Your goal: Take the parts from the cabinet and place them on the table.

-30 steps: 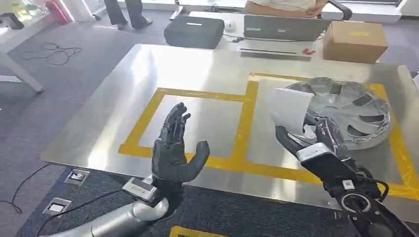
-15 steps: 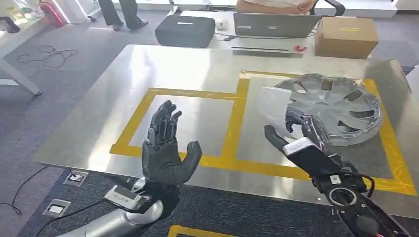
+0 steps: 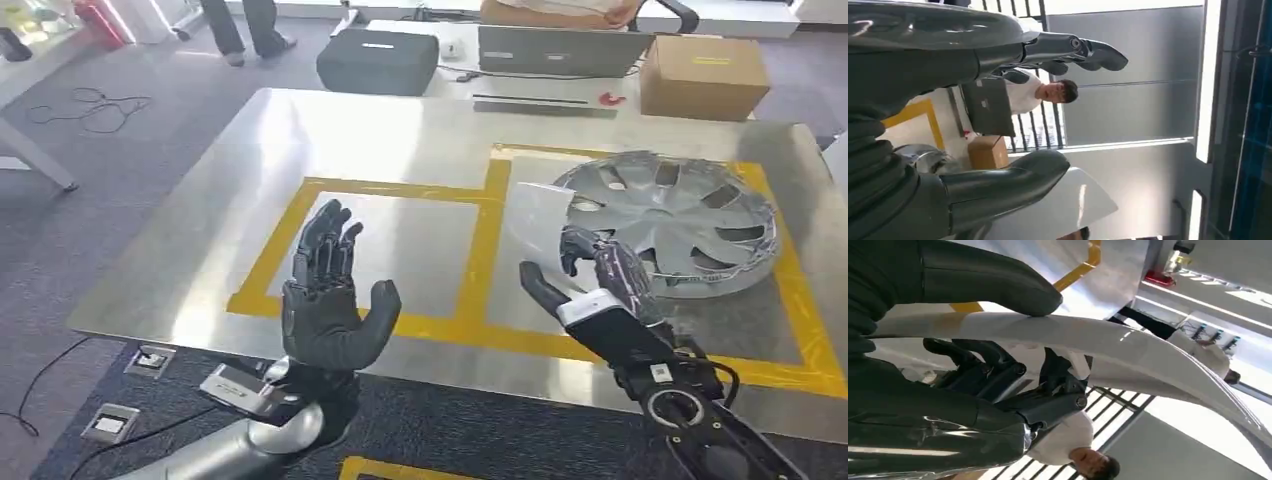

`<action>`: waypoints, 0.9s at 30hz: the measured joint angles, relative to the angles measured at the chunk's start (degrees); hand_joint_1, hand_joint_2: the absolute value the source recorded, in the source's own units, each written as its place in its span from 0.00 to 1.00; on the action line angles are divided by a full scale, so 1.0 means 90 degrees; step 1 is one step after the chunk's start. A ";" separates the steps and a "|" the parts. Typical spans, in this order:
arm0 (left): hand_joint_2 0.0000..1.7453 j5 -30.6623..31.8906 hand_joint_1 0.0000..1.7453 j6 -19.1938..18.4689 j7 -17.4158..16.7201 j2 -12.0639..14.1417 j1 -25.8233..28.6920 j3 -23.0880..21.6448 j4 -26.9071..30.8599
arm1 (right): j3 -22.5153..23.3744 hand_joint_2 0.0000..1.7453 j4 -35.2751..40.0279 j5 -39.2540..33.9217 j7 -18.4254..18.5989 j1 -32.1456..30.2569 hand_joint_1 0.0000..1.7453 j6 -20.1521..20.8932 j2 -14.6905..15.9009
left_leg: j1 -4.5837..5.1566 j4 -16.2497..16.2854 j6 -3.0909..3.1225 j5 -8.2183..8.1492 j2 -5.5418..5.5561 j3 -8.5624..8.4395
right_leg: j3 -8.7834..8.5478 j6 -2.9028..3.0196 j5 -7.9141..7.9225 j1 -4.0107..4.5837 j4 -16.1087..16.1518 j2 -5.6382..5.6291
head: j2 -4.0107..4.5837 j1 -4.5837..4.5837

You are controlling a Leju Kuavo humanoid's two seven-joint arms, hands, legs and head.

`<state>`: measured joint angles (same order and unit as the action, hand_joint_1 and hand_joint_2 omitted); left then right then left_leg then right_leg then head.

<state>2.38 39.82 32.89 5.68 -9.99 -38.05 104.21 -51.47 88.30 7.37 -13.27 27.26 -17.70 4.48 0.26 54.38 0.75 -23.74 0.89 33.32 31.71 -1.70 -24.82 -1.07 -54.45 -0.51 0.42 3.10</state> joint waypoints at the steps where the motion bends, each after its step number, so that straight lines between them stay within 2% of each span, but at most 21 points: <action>1: 1.00 0.0005 0.00 0.0000 -0.0029 0.0007 0.0001 0.0000 0.0000 | -0.0007 1.00 0.0029 0.0002 0.0005 -0.0016 1.00 0.0000 0.0000 | 0.0007 -0.0006 0.0011 -0.0004 0.0000 -0.0004 | -0.0018 -0.0011 0.0005 -0.0003 0.0028 0.0000 | 0.0000 0.0000; 2: 1.00 0.0007 0.00 0.0000 -0.0034 0.0015 0.0002 0.0000 0.0000 | -0.0017 1.00 0.0065 0.0002 0.0007 -0.0021 1.00 0.0000 0.0000 | -0.0006 -0.0080 0.0038 0.0016 0.0001 -0.0035 | -0.0054 -0.0047 0.0008 0.0014 0.0060 0.0003 | 0.0000 0.0000; 3: 1.00 0.0007 0.00 0.0000 -0.0036 0.0017 0.0008 0.0000 0.0000 | -0.0022 1.00 0.0090 0.0002 0.0007 -0.0035 1.00 0.0000 0.0002 | -0.0114 -0.0186 0.0056 0.0056 -0.0009 -0.0134 | 0.0008 -0.0062 -0.0045 0.0004 0.0037 0.0018 | 0.0000 0.0012; 4: 1.00 0.0015 0.00 0.0000 -0.0034 0.0019 0.0008 0.0000 0.0000 | -0.0027 1.00 0.0097 0.0002 0.0007 -0.0027 1.00 0.0000 0.0002 | -0.0106 -0.0230 0.0059 0.0058 -0.0002 -0.0188 | 0.0045 -0.0091 -0.0179 0.0030 -0.0170 0.0022 | 0.0000 -0.0024; 5: 1.00 0.0019 0.00 0.0000 -0.0056 0.0019 0.0005 0.0000 0.0000 | -0.0036 1.00 0.0112 0.0002 0.0012 -0.0026 1.00 0.0000 0.0002 | -0.0111 -0.0230 0.0072 0.0056 0.0001 -0.0198 | 0.0236 -0.0108 -0.0408 0.0016 -0.0623 0.0023 | 0.0000 -0.0059; 7: 1.00 0.0020 0.00 0.0000 -0.0104 0.0024 0.0033 0.0000 0.0000 | -0.0061 1.00 0.0126 0.0002 0.0044 -0.0067 1.00 0.0000 0.0005 | -0.0116 -0.0226 0.0078 0.0048 0.0044 -0.0202 | 0.0811 -0.0158 -0.0847 -0.0012 -0.1767 0.0026 | 0.0000 -0.0073; 8: 1.00 -0.0002 0.00 0.0000 -0.0126 0.0024 0.0039 0.0000 -0.0002 | -0.0068 1.00 0.0126 0.0002 0.0051 -0.0102 1.00 0.0000 0.0007 | -0.0127 -0.0219 0.0073 0.0038 0.0084 -0.0204 | 0.0994 -0.0176 -0.0883 -0.0022 -0.2079 0.0027 | 0.0000 -0.0080; 9: 1.00 -0.0039 0.00 0.0000 -0.0155 0.0027 0.0042 0.0000 -0.0002 | -0.0075 1.00 0.0126 0.0002 0.0056 -0.0130 1.00 0.0000 0.0010 | -0.0138 -0.0217 0.0054 0.0024 0.0138 -0.0222 | 0.0987 -0.0189 -0.0747 -0.0031 -0.2002 0.0026 | 0.0000 -0.0075; 10: 1.00 -0.0056 0.00 0.0000 -0.0163 0.0027 0.0041 0.0000 -0.0005 | -0.0080 1.00 0.0126 0.0002 0.0056 -0.0141 1.00 0.0000 0.0010 | -0.0155 -0.0209 0.0027 0.0006 0.0197 -0.0245 | 0.0839 -0.0203 -0.0487 -0.0047 -0.1649 0.0024 | 0.0000 -0.0080; 12: 1.00 -0.0075 0.00 0.0000 -0.0160 0.0029 0.0037 0.0000 -0.0005 | -0.0095 1.00 0.0136 0.0005 0.0058 -0.0139 1.00 0.0000 0.0010 | -0.0197 -0.0150 -0.0055 -0.0060 0.0322 -0.0290 | 0.0274 -0.0247 0.0187 -0.0106 -0.0413 -0.0084 | 0.0000 -0.0078; 13: 1.00 -0.0092 0.00 0.0000 -0.0160 0.0032 0.0038 0.0000 -0.0010 | -0.0107 1.00 0.0136 0.0005 0.0060 -0.0139 1.00 0.0000 0.0017 | -0.0193 -0.0129 -0.0110 -0.0094 0.0368 -0.0249 | 0.0120 -0.0280 0.0073 -0.0148 -0.0147 -0.0435 | 0.0000 -0.0104; 14: 1.00 -0.0104 0.00 0.0000 -0.0160 0.0034 0.0006 0.0000 -0.0010 | -0.0114 1.00 0.0153 0.0005 0.0061 -0.0137 1.00 0.0002 0.0017 | -0.0175 -0.0044 -0.0143 -0.0097 0.0430 -0.0184 | 0.0018 -0.0244 0.0051 -0.0155 0.0010 -0.0517 | 0.0000 -0.0129; 17: 1.00 -0.0136 0.00 0.0000 -0.0141 0.0046 0.0006 -0.0002 -0.0015 | -0.0117 1.00 0.0160 0.0005 0.0063 -0.0171 1.00 0.0019 0.0017 | -0.0237 -0.0095 -0.0272 -0.0030 0.0590 -0.0116 | 0.0065 -0.0095 0.0030 -0.0087 -0.0073 -0.0362 | 0.0000 -0.0078; 18: 1.00 -0.0143 0.00 0.0002 -0.0131 0.0053 0.0003 -0.0002 -0.0017 | -0.0119 1.00 0.0165 0.0005 0.0053 -0.0155 1.00 0.0022 0.0012 | -0.0236 -0.0074 -0.0301 -0.0069 0.0577 -0.0102 | 0.0015 -0.0021 0.0034 -0.0129 -0.0024 -0.0275 | 0.0000 -0.0073; 19: 1.00 -0.0153 0.00 0.0005 -0.0116 0.0058 -0.0010 -0.0002 -0.0017 | -0.0117 1.00 0.0167 0.0005 0.0051 -0.0152 1.00 0.0029 0.0012 | -0.0204 0.0144 -0.0321 -0.0174 0.0246 -0.0022 | -0.0019 0.0022 0.0032 -0.0115 -0.0008 -0.0196 | 0.0000 -0.0054; 20: 1.00 -0.0158 0.00 0.0005 -0.0114 0.0061 -0.0032 -0.0002 -0.0019 | -0.0117 1.00 0.0172 0.0005 0.0046 -0.0147 1.00 0.0029 0.0012 | -0.0189 0.0620 -0.0336 -0.0386 0.0055 0.0233 | -0.0025 0.0070 0.0022 -0.0101 -0.0006 -0.0117 | 0.0000 0.0010; 22: 1.00 -0.0160 0.00 0.0005 -0.0107 0.0066 -0.0038 -0.0002 -0.0029 | -0.0119 1.00 0.0172 0.0005 0.0044 -0.0153 1.00 0.0049 0.0012 | -0.0191 0.1727 -0.0346 -0.0797 -0.0043 0.0860 | -0.0025 0.0111 -0.0001 -0.0051 -0.0006 0.0043 | 0.0000 0.0044; 23: 1.00 -0.0163 0.00 0.0005 -0.0102 0.0070 -0.0033 -0.0002 -0.0039 | -0.0119 1.00 0.0172 0.0005 0.0044 -0.0157 1.00 0.0051 0.0012 | -0.0190 0.2099 -0.0334 -0.0873 -0.0050 0.1097 | -0.0028 0.0127 -0.0012 -0.0028 -0.0007 0.0119 | 0.0000 0.0056; 24: 1.00 -0.0163 0.00 0.0005 -0.0102 0.0080 -0.0030 -0.0002 -0.0046 | -0.0119 1.00 0.0170 0.0005 0.0046 -0.0158 1.00 0.0058 0.0012 | -0.0185 0.2149 -0.0306 -0.0782 -0.0051 0.1179 | -0.0043 0.0145 -0.0024 0.0002 -0.0006 0.0205 | 0.0000 0.0075; 25: 1.00 -0.0163 0.00 0.0005 -0.0102 0.0087 -0.0031 -0.0002 -0.0049 | -0.0119 1.00 0.0170 0.0005 0.0044 -0.0157 1.00 0.0058 0.0012 | -0.0169 0.1851 -0.0263 -0.0545 -0.0057 0.1068 | -0.0063 0.0164 -0.0040 0.0025 -0.0006 0.0278 | 0.0000 0.0092; 27: 1.00 -0.0160 0.00 0.0005 -0.0097 0.0090 -0.0036 -0.0002 -0.0049 | -0.0119 1.00 0.0172 0.0005 0.0039 -0.0148 1.00 0.0061 0.0012 | -0.0087 0.0678 -0.0120 0.0052 -0.0179 0.0485 | -0.0133 0.0172 -0.0083 0.0070 -0.0003 0.0407 | 0.0000 0.0117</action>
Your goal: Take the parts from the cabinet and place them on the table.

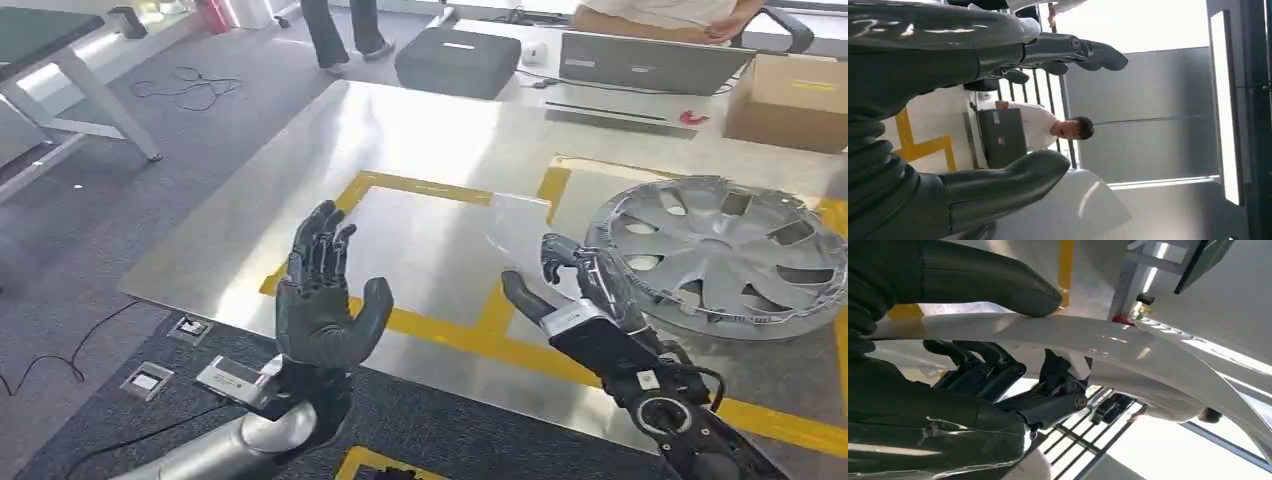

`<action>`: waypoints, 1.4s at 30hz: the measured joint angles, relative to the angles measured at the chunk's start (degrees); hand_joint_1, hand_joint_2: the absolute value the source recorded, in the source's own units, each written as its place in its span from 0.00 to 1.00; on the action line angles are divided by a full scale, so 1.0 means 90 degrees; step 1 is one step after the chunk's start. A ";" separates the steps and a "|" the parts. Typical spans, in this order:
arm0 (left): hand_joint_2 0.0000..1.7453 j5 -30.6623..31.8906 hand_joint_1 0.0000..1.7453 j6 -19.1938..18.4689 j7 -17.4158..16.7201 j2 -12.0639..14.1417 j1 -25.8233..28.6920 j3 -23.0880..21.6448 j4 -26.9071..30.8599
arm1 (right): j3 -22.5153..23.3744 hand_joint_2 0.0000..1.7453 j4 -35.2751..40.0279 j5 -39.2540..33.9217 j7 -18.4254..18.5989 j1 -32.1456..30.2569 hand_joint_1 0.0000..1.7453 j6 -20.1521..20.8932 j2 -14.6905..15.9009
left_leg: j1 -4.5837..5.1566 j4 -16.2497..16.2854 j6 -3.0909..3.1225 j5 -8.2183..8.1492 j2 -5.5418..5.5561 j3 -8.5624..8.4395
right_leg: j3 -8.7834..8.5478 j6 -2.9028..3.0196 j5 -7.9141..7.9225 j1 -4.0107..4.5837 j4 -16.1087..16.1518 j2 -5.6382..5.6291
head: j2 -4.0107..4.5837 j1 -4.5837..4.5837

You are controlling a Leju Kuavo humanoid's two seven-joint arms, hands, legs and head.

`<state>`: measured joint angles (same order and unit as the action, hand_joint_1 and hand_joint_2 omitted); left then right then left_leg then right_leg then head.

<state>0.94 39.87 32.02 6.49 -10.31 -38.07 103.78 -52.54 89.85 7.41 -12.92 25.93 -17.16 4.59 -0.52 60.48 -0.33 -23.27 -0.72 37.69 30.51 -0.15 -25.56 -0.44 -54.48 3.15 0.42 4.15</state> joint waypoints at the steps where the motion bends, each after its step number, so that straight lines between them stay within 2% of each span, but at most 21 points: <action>1: 1.00 -0.0002 0.00 0.0000 0.0005 0.0002 -0.0009 0.0000 0.0000 | 0.0000 1.00 0.0000 0.0000 -0.0007 0.0011 1.00 0.0005 0.0000 | 0.0091 -0.0542 0.0103 0.0152 -0.0281 -0.0283 | -0.0034 -0.0007 -0.0025 0.0008 0.0006 0.0055 | 0.0000 0.0010; 2: 1.00 -0.0010 0.00 0.0000 0.0017 0.0002 -0.0025 0.0000 -0.0002 | 0.0000 1.00 0.0000 -0.0002 -0.0017 0.0014 1.00 0.0007 0.0000 | 0.0171 -0.0676 0.0131 0.0078 -0.0421 -0.0340 | -0.0029 -0.0051 -0.0063 0.0083 -0.0015 0.0090 | 0.0000 -0.0012; 6: 1.00 -0.0039 0.00 0.0000 0.0049 0.0010 -0.0014 0.0000 -0.0002 | 0.0000 1.00 0.0000 -0.0012 -0.0046 0.0037 1.00 0.0019 0.0000 | 0.0111 -0.0744 0.0173 0.0116 -0.0096 -0.0355 | -0.0109 -0.0160 -0.0139 0.0092 0.0016 0.0345 | 0.0000 -0.0037; 9: 1.00 -0.0044 0.00 0.0000 0.0061 0.0000 -0.0033 0.0000 -0.0005 | 0.0000 1.00 -0.0005 -0.0017 -0.0058 0.0073 1.00 0.0022 0.0000 | 0.0067 -0.0767 0.0223 0.0122 0.0077 -0.0397 | 0.0394 -0.0220 -0.0745 0.0024 -0.1071 -0.0262 | 0.0000 -0.0136; 11: 1.00 -0.0046 0.00 0.0000 0.0061 0.0000 -0.0008 0.0000 -0.0005 | 0.0000 1.00 -0.0019 -0.0024 -0.0061 0.0042 1.00 0.0022 0.0000 | 0.0068 -0.0761 0.0233 0.0114 0.0234 -0.0397 | 0.0915 -0.0252 -0.1077 0.0022 -0.2099 -0.0325 | 0.0000 -0.0146; 12: 1.00 -0.0046 0.00 0.0000 0.0061 0.0002 0.0004 0.0000 -0.0010 | 0.0000 1.00 -0.0039 -0.0032 -0.0061 0.0035 1.00 0.0024 0.0000 | 0.0068 -0.0757 0.0235 0.0112 0.0315 -0.0404 | 0.1020 -0.0253 -0.1026 0.0020 -0.2216 -0.0326 | 0.0000 -0.0146; 13: 1.00 -0.0046 0.00 0.0000 0.0061 0.0000 0.0008 0.0000 -0.0010 | 0.0000 1.00 -0.0051 -0.0034 -0.0061 0.0035 1.00 0.0024 0.0000 | 0.0065 -0.0750 0.0228 0.0106 0.0405 -0.0413 | 0.0973 -0.0255 -0.0819 0.0009 -0.2010 -0.0329 | 0.0000 -0.0148; 15: 1.00 -0.0046 0.00 0.0000 0.0061 0.0000 0.0007 0.0000 -0.0010 | 0.0000 1.00 -0.0051 -0.0041 -0.0061 0.0042 1.00 0.0024 0.0002 | 0.0056 -0.0712 0.0189 0.0069 0.0600 -0.0456 | 0.0469 -0.0253 -0.0070 -0.0040 -0.0811 -0.0416 | 0.0000 -0.0148; 16: 1.00 -0.0046 0.00 0.0000 0.0061 0.0000 0.0008 0.0000 -0.0010 | 0.0000 1.00 -0.0051 -0.0041 -0.0063 0.0048 1.00 0.0024 0.0000 | 0.0047 -0.0684 0.0165 0.0035 0.0675 -0.0465 | 0.0253 -0.0250 0.0112 -0.0085 -0.0264 -0.0656 | 0.0000 -0.0158; 17: 1.00 -0.0046 0.00 0.0000 0.0063 0.0000 0.0001 0.0000 -0.0012 | -0.0005 1.00 -0.0063 -0.0041 -0.0063 0.0050 1.00 0.0024 0.0000 | 0.0072 -0.0671 0.0140 0.0043 0.0730 -0.0421 | 0.0196 -0.0256 0.0025 -0.0091 -0.0211 -0.0881 | 0.0000 -0.0168; 21: 1.00 -0.0044 0.00 0.0000 0.0061 0.0010 0.0022 0.0000 -0.0015 | -0.0007 1.00 -0.0083 -0.0041 -0.0066 0.0062 1.00 0.0027 -0.0005 | 0.0057 -0.0660 -0.0013 0.0111 0.1003 -0.0319 | 0.0065 -0.0128 0.0004 -0.0105 -0.0059 -0.0666 | 0.0000 -0.0146; 24: 1.00 -0.0068 0.00 0.0000 0.0061 0.0019 -0.0003 0.0000 -0.0017 | -0.0010 1.00 -0.0090 -0.0029 -0.0061 0.0097 1.00 0.0007 -0.0017 | 0.0066 0.0198 -0.0100 -0.0357 0.0232 0.0099 | -0.0022 -0.0020 0.0006 -0.0107 0.0012 -0.0428 | 0.0000 0.0012; 26: 1.00 -0.0080 0.00 0.0000 0.0058 0.0019 0.0022 0.0000 -0.0017 | -0.0010 1.00 -0.0107 -0.0027 -0.0051 0.0074 1.00 0.0005 -0.0017 | 0.0023 0.1264 -0.0138 -0.0738 0.0119 0.0700 | -0.0019 0.0014 -0.0017 -0.0077 0.0011 -0.0247 | 0.0000 0.0010; 27: 1.00 -0.0085 0.00 0.0000 0.0058 0.0022 0.0031 0.0000 -0.0022 | -0.0017 1.00 -0.0112 -0.0027 -0.0051 0.0071 1.00 0.0005 -0.0017 | 0.0009 0.1481 -0.0145 -0.0738 0.0118 0.0850 | -0.0022 0.0019 -0.0025 -0.0069 0.0011 -0.0158 | 0.0000 0.0027; 28: 1.00 -0.0085 0.00 0.0000 0.0058 0.0027 0.0034 0.0000 -0.0024 | -0.0019 1.00 -0.0114 -0.0027 -0.0051 0.0072 1.00 0.0005 -0.0017 | 0.0006 0.1329 -0.0143 -0.0580 0.0116 0.0800 | -0.0033 0.0019 -0.0039 -0.0062 0.0011 -0.0081 | 0.0000 0.0034; 30: 1.00 -0.0085 0.00 0.0000 0.0058 0.0029 0.0030 0.0000 -0.0024 | -0.0019 1.00 -0.0117 -0.0027 -0.0051 0.0080 1.00 0.0005 -0.0017 | 0.0011 0.0254 -0.0102 -0.0014 0.0038 0.0251 | -0.0079 0.0004 -0.0080 -0.0056 0.0011 0.0057 | 0.0000 0.0058; 31: 1.00 -0.0085 0.00 0.0000 0.0058 0.0029 0.0028 0.0000 -0.0024 | -0.0019 1.00 -0.0117 -0.0027 -0.0051 0.0084 1.00 0.0005 -0.0017 | 0.0035 -0.0407 -0.0061 0.0247 -0.0175 -0.0125 | -0.0119 -0.0019 -0.0108 -0.0049 0.0011 0.0112 | 0.0000 0.0073; 32: 1.00 -0.0085 0.00 0.0000 0.0058 0.0029 0.0021 0.0000 -0.0024 | -0.0017 1.00 -0.0117 -0.0024 -0.0053 0.0090 1.00 0.0003 -0.0017 | 0.0129 -0.0688 -0.0015 0.0155 -0.0442 -0.0264 | -0.0128 -0.0047 -0.0134 -0.0002 0.0014 0.0164 | 0.0000 0.0080; 36: 1.00 -0.0085 0.00 0.0000 0.0058 0.0034 0.0024 0.0000 -0.0024 | -0.0024 1.00 -0.0119 -0.0024 -0.0051 0.0101 1.00 0.0002 -0.0017 | 0.0150 -0.0702 0.0096 0.0176 -0.0091 -0.0228 | -0.0196 -0.0163 -0.0195 0.0017 0.0046 0.0374 | 0.0000 0.0034; 39: 1.00 -0.0083 0.00 0.0000 0.0061 0.0027 0.0007 0.0000 -0.0024 | -0.0024 1.00 -0.0121 -0.0022 -0.0063 0.0123 1.00 -0.0005 -0.0017 | 0.0064 -0.0760 0.0191 0.0187 0.0079 -0.0308 | 0.0130 -0.0221 -0.0683 -0.0037 -0.0704 -0.0237 | 0.0000 -0.0027; 42: 1.00 -0.0085 0.00 0.0000 0.0061 0.0017 0.0017 0.0000 -0.0032 | -0.0024 1.00 -0.0146 -0.0022 -0.0051 0.0081 1.00 -0.0005 -0.0015 | 0.0074 -0.0752 0.0220 0.0171 0.0307 -0.0314 | 0.0903 -0.0243 -0.1147 -0.0022 -0.2166 -0.0333 | 0.0000 -0.0068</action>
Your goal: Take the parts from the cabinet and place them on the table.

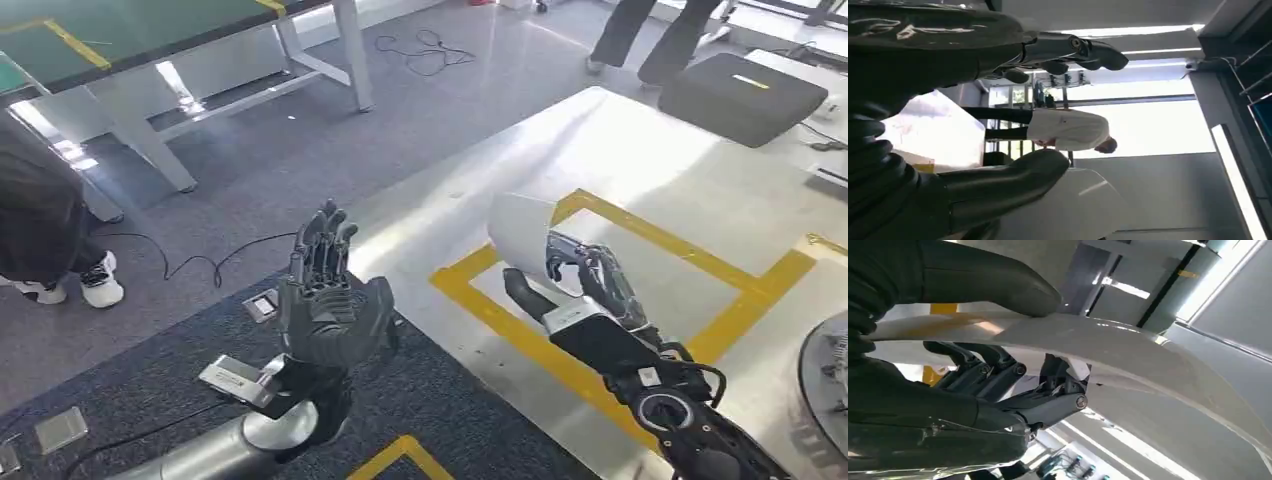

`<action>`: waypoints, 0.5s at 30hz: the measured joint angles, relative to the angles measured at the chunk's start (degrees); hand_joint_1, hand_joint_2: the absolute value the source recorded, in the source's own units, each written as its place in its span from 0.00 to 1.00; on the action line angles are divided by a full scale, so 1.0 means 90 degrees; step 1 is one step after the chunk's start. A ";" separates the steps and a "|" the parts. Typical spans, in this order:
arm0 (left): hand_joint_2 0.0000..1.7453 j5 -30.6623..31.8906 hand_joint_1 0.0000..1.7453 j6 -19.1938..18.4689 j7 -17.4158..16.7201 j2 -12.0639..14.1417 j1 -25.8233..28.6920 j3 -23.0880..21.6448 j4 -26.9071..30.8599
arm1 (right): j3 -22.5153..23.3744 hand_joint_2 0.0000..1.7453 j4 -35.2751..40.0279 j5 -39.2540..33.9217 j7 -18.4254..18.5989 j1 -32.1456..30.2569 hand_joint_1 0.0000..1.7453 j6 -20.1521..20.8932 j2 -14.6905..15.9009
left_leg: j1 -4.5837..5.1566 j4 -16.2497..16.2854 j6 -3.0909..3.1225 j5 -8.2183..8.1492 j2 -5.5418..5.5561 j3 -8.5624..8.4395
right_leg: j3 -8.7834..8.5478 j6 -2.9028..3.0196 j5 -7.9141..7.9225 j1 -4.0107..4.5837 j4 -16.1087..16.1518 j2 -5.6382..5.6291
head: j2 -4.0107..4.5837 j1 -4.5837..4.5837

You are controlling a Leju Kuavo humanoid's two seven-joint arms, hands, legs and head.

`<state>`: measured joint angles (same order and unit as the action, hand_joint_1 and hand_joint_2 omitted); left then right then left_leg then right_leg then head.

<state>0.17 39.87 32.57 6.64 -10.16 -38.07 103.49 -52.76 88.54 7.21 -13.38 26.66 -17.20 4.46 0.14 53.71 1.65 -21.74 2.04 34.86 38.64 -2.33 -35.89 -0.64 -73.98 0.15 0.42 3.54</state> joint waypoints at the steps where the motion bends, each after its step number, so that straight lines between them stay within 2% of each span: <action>1: 1.00 -0.0010 0.00 0.0000 0.0000 0.0000 0.0001 0.0000 -0.0005 | -0.0002 1.00 -0.0012 0.0000 0.0005 -0.0015 1.00 0.0000 0.0000 | -0.0001 0.0003 0.0000 -0.0006 0.0104 -0.0013 | 0.0060 0.0003 0.0141 -0.0002 0.0011 0.0000 | 0.0000 0.0003; 2: 1.00 -0.0022 0.00 0.0000 0.0000 0.0000 -0.0001 0.0000 -0.0007 | -0.0005 1.00 -0.0012 0.0000 0.0012 -0.0015 1.00 -0.0005 0.0000 | -0.0006 0.0010 -0.0011 -0.0016 0.0197 -0.0030 | -0.0049 0.0009 0.0428 -0.0010 0.0362 -0.0004 | 0.0000 -0.0007; 3: 1.00 -0.0032 0.00 0.0000 0.0005 0.0000 -0.0002 0.0000 -0.0007 | -0.0005 1.00 -0.0012 0.0002 0.0017 -0.0007 1.00 -0.0010 0.0000 | -0.0013 0.0025 -0.0029 -0.0034 0.0291 -0.0056 | -0.0285 0.0016 0.0804 -0.0022 0.0939 -0.0048 | 0.0000 -0.0007; 4: 1.00 -0.0044 0.00 0.0000 0.0010 -0.0002 -0.0008 0.0000 -0.0010 | -0.0005 1.00 -0.0012 0.0010 0.0019 0.0000 1.00 -0.0014 0.0000 | -0.0016 0.0051 -0.0054 -0.0057 0.0371 -0.0080 | -0.0530 0.0023 0.1153 -0.0044 0.1557 -0.0163 | 0.0000 -0.0012; 5: 1.00 -0.0049 0.00 0.0000 0.0017 -0.0005 -0.0009 0.0000 -0.0010 | -0.0005 1.00 -0.0019 0.0017 0.0019 0.0002 1.00 -0.0019 0.0000 | -0.0026 0.0058 -0.0074 -0.0081 0.0422 -0.0075 | -0.0674 0.0036 0.1177 -0.0088 0.1869 -0.0444 | 0.0000 -0.0022; 6: 1.00 -0.0066 0.00 0.0000 0.0032 -0.0005 -0.0035 0.0000 -0.0017 | -0.0007 1.00 -0.0034 0.0019 0.0024 0.0005 1.00 -0.0029 0.0000 | -0.0001 0.0120 -0.0103 -0.0075 0.0496 -0.0023 | -0.0704 0.0028 0.1172 -0.0105 0.1984 -0.0598 | 0.0000 -0.0027; 7: 1.00 -0.0070 0.00 -0.0002 0.0036 -0.0007 -0.0040 -0.0002 -0.0022 | -0.0012 1.00 -0.0046 0.0019 0.0027 0.0012 1.00 -0.0029 0.0000 | -0.0034 0.0127 -0.0134 -0.0055 0.0538 0.0047 | -0.0785 0.0066 0.1089 -0.0093 0.2048 -0.0537 | 0.0000 -0.0054; 8: 1.00 -0.0083 0.00 -0.0002 0.0051 -0.0007 -0.0027 -0.0002 -0.0024 | -0.0012 1.00 -0.0066 0.0022 0.0029 0.0005 1.00 -0.0029 0.0000 | -0.0064 0.0089 -0.0180 -0.0030 0.0603 0.0062 | -0.0769 0.0092 0.1098 -0.0041 0.2035 -0.0504 | 0.0000 -0.0039; 9: 1.00 -0.0085 0.00 0.0000 0.0061 -0.0005 -0.0022 -0.0002 -0.0024 | -0.0012 1.00 -0.0087 0.0027 0.0034 0.0011 1.00 -0.0024 0.0000 | -0.0074 0.0075 -0.0221 -0.0007 0.0640 0.0059 | -0.0776 0.0128 0.1117 -0.0048 0.2059 -0.0470 | 0.0000 -0.0053; 10: 1.00 -0.0087 0.00 0.0000 0.0078 0.0000 -0.0035 -0.0002 -0.0027 | -0.0012 1.00 -0.0102 0.0029 0.0029 0.0033 1.00 -0.0017 -0.0017 | -0.0036 0.0097 -0.0249 -0.0039 0.0643 0.0073 | -0.0834 0.0174 0.1146 -0.0122 0.2132 -0.0405 | 0.0000 -0.0051; 11: 1.00 -0.0087 0.00 0.0000 0.0087 0.0000 -0.0049 -0.0002 -0.0027 | -0.0012 1.00 -0.0124 0.0029 0.0029 0.0052 1.00 0.0000 -0.0024 | 0.0009 0.0265 -0.0282 -0.0150 0.0277 0.0129 | -0.0872 0.0210 0.1167 -0.0108 0.2155 -0.0364 | 0.0000 -0.0022; 12: 1.00 -0.0092 0.00 0.0000 0.0097 0.0000 -0.0076 -0.0002 -0.0029 | -0.0012 1.00 -0.0136 0.0029 0.0022 0.0067 1.00 0.0007 -0.0039 | -0.0010 0.0645 -0.0307 -0.0351 0.0047 0.0315 | -0.0882 0.0245 0.1162 -0.0095 0.2166 -0.0308 | 0.0000 0.0073; 13: 1.00 -0.0155 0.00 0.0000 0.0097 0.0000 -0.0092 -0.0002 -0.0029 | -0.0012 1.00 -0.0174 0.0070 0.0048 0.0096 1.00 0.0053 -0.0041 | -0.0019 0.1243 -0.0332 -0.0602 -0.0098 0.0624 | -0.0883 0.0250 0.1159 -0.0077 0.2166 -0.0249 | 0.0000 0.0080; 14: 1.00 -0.0228 0.00 -0.0002 0.0097 -0.0002 -0.0098 -0.0005 -0.0039 | -0.0019 1.00 -0.0271 0.0150 0.0116 0.0152 1.00 0.0097 -0.0053 | -0.0035 0.1769 -0.0346 -0.0788 -0.0157 0.0912 | -0.0881 0.0261 0.1152 -0.0065 0.2165 -0.0196 | 0.0000 0.0080; 15: 1.00 -0.0304 0.00 -0.0012 0.0097 -0.0002 -0.0107 -0.0005 -0.0053 | -0.0032 1.00 -0.0430 0.0221 0.0170 0.0239 1.00 0.0143 -0.0083 | -0.0051 0.2159 -0.0358 -0.0879 -0.0180 0.1142 | -0.0876 0.0268 0.1147 -0.0055 0.2165 -0.0149 | 0.0000 0.0095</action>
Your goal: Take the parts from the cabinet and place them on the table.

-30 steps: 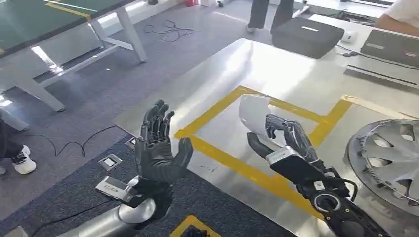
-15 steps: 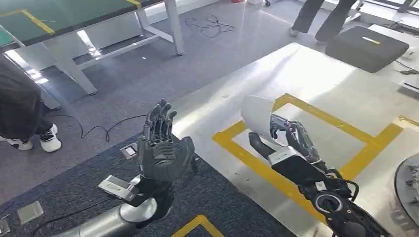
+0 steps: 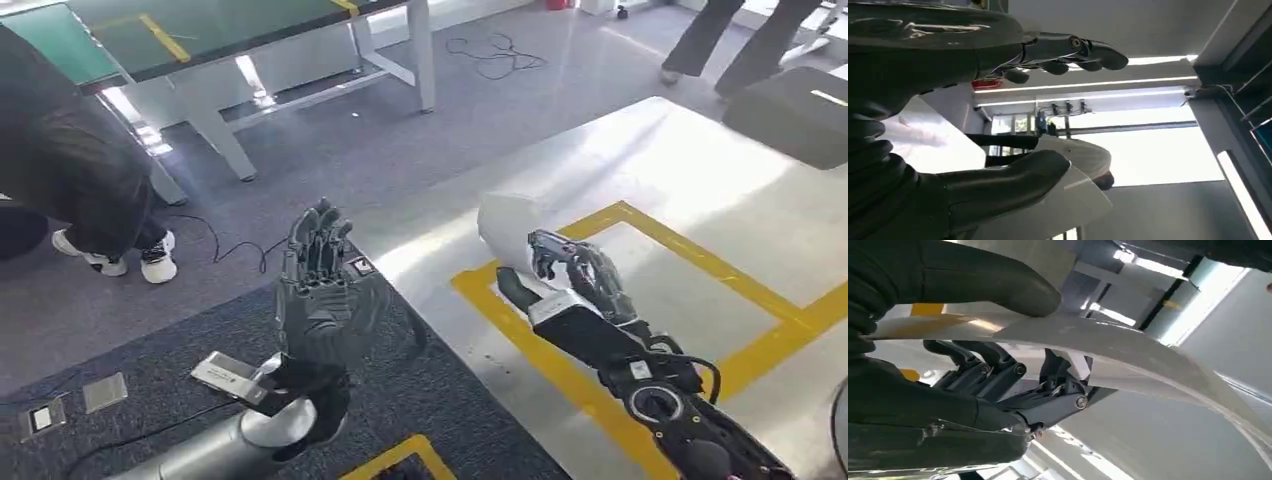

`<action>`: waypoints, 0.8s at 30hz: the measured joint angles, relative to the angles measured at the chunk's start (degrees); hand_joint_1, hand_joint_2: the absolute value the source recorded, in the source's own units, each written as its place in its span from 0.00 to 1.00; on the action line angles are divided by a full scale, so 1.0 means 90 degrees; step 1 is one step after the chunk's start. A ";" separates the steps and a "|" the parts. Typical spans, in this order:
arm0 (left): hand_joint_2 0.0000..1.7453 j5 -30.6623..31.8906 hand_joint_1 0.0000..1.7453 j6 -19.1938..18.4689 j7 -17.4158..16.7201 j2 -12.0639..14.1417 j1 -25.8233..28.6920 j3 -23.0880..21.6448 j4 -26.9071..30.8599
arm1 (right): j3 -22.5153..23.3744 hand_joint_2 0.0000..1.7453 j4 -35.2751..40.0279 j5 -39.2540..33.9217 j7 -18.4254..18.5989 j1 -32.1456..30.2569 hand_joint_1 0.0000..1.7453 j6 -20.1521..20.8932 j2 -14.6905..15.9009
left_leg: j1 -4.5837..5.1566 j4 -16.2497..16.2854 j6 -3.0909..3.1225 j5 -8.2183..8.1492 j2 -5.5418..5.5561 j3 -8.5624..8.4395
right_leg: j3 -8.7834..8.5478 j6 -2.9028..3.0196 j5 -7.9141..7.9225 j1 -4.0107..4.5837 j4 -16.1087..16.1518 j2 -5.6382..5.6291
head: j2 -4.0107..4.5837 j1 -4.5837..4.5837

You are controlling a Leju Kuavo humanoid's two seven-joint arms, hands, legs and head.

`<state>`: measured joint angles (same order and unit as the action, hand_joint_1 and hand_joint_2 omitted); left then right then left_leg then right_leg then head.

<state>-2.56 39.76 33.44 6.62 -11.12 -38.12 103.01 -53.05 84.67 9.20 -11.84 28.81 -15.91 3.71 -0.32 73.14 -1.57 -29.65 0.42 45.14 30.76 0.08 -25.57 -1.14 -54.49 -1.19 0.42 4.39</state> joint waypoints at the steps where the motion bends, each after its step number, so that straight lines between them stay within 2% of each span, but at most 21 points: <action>1: 1.00 -0.0078 0.00 0.0000 0.0000 0.0000 -0.0012 -0.0002 -0.0017 | -0.0012 1.00 -0.0190 0.0051 -0.0017 0.0084 1.00 0.0029 -0.0044 | -0.0011 0.0055 -0.0001 0.0062 -0.0001 0.0065 | -0.0002 0.0000 -0.0002 0.0005 0.0000 0.0035 | 0.0000 0.0027; 2: 1.00 -0.0133 0.00 0.0000 0.0002 0.0000 -0.0031 -0.0005 -0.0032 | -0.0024 1.00 -0.0357 0.0082 -0.0076 0.0176 1.00 0.0048 -0.0100 | -0.0015 -0.0183 0.0007 0.0247 -0.0001 -0.0031 | -0.0004 0.0001 -0.0007 0.0009 -0.0001 0.0060 | 0.0000 0.0032; 3: 1.00 -0.0182 0.00 0.0000 0.0017 -0.0002 -0.0058 -0.0007 -0.0041 | -0.0039 1.00 -0.0535 0.0097 -0.0157 0.0280 1.00 0.0053 -0.0169 | -0.0015 -0.0758 0.0029 0.0562 -0.0001 -0.0319 | -0.0013 -0.0004 -0.0013 0.0016 0.0000 0.0076 | 0.0000 0.0051; 4: 1.00 -0.0196 0.00 0.0000 0.0027 -0.0002 -0.0092 -0.0007 -0.0046 | -0.0044 1.00 -0.0682 0.0114 -0.0221 0.0373 1.00 0.0053 -0.0240 | -0.0013 -0.1461 0.0060 0.0872 -0.0004 -0.0684 | -0.0032 -0.0010 -0.0028 0.0020 0.0000 0.0089 | 0.0000 0.0080; 5: 1.00 -0.0218 0.00 0.0000 0.0032 -0.0005 -0.0126 -0.0010 -0.0051 | -0.0046 1.00 -0.0838 0.0119 -0.0275 0.0454 1.00 0.0053 -0.0294 | 0.0000 -0.2043 0.0101 0.1015 -0.0022 -0.0979 | -0.0047 -0.0021 -0.0043 0.0020 0.0001 0.0099 | 0.0000 0.0107; 6: 1.00 -0.0233 0.00 0.0000 0.0039 -0.0005 -0.0157 -0.0010 -0.0063 | -0.0046 1.00 -0.0976 0.0121 -0.0314 0.0531 1.00 0.0051 -0.0333 | 0.0031 -0.2108 0.0133 0.0916 -0.0068 -0.1013 | -0.0033 -0.0039 -0.0039 0.0013 0.0051 0.0119 | 0.0000 0.0095; 7: 1.00 -0.0233 0.00 0.0000 0.0041 -0.0017 -0.0161 -0.0012 -0.0065 | -0.0049 1.00 -0.1083 0.0121 -0.0328 0.0578 1.00 0.0053 -0.0347 | 0.0064 -0.2180 0.0154 0.0988 -0.0047 -0.1025 | -0.0015 -0.0082 -0.0039 0.0061 0.0027 0.0119 | 0.0000 0.0085; 8: 1.00 -0.0240 0.00 0.0000 0.0041 -0.0022 -0.0168 -0.0017 -0.0073 | -0.0051 1.00 -0.1156 0.0124 -0.0343 0.0582 1.00 0.0051 -0.0372 | 0.0046 -0.2185 0.0146 0.0994 -0.0016 -0.1028 | -0.0004 -0.0090 -0.0079 0.0042 0.0010 0.0121 | 0.0000 0.0146; 9: 1.00 -0.0245 0.00 0.0000 0.0041 -0.0029 -0.0174 -0.0031 -0.0083 | -0.0053 1.00 -0.1280 0.0124 -0.0347 0.0591 1.00 0.0051 -0.0390 | 0.0040 -0.2184 0.0087 0.0984 -0.0007 -0.1033 | -0.0025 0.0006 -0.0085 0.0073 0.0003 0.0129 | 0.0000 0.0126; 12: 1.00 -0.0245 0.00 0.0000 0.0044 -0.0029 -0.0205 -0.0056 -0.0119 | -0.0063 1.00 -0.1668 0.0131 -0.0350 0.0726 1.00 0.0051 -0.0505 | 0.0056 -0.2181 0.0108 0.0970 0.0011 -0.1038 | -0.0062 0.0003 -0.0085 0.0062 0.0055 0.0143 | 0.0000 0.0053; 15: 1.00 -0.0247 0.00 0.0000 0.0044 -0.0029 -0.0212 -0.0061 -0.0148 | -0.0068 1.00 -0.1927 0.0182 -0.0280 0.0795 1.00 0.0034 -0.0578 | 0.0057 -0.2179 0.0132 0.0956 0.0013 -0.1044 | -0.0089 -0.0021 -0.0072 0.0062 0.0100 0.0147 | 0.0000 0.0000; 17: 1.00 -0.0250 0.00 0.0000 0.0044 -0.0029 -0.0213 -0.0063 -0.0170 | -0.0068 1.00 -0.2136 0.0206 -0.0267 0.0840 1.00 0.0002 -0.0624 | 0.0059 -0.2177 0.0148 0.0950 0.0013 -0.1043 | -0.0095 -0.0063 -0.0065 0.0061 0.0117 0.0147 | 0.0000 -0.0010; 20: 1.00 -0.0259 0.00 0.0000 0.0051 -0.0029 -0.0215 -0.0063 -0.0185 | -0.0061 1.00 -0.2416 0.0252 -0.0323 0.0934 1.00 -0.0083 -0.0663 | 0.0059 -0.2173 0.0155 0.0952 0.0013 -0.1043 | -0.0095 -0.0087 -0.0054 0.0061 0.0125 0.0147 | 0.0000 -0.0015; 24: 1.00 -0.0293 0.00 -0.0007 0.0095 -0.0029 -0.0218 -0.0066 -0.0201 | -0.0022 1.00 -0.2884 0.0480 -0.0369 0.1096 1.00 -0.0442 -0.0765 | 0.0056 -0.2173 0.0169 0.0957 0.0010 -0.1046 | -0.0094 -0.0111 -0.0051 0.0063 0.0126 0.0146 | 0.0000 -0.0020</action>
<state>-5.20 39.69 34.29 6.36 -13.09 -38.71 101.20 -53.24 58.71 13.53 -15.17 38.67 -19.88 -3.17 0.19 53.58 -0.05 -21.04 0.51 35.72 29.92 -0.93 -26.03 -0.57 -53.36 0.12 0.42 4.22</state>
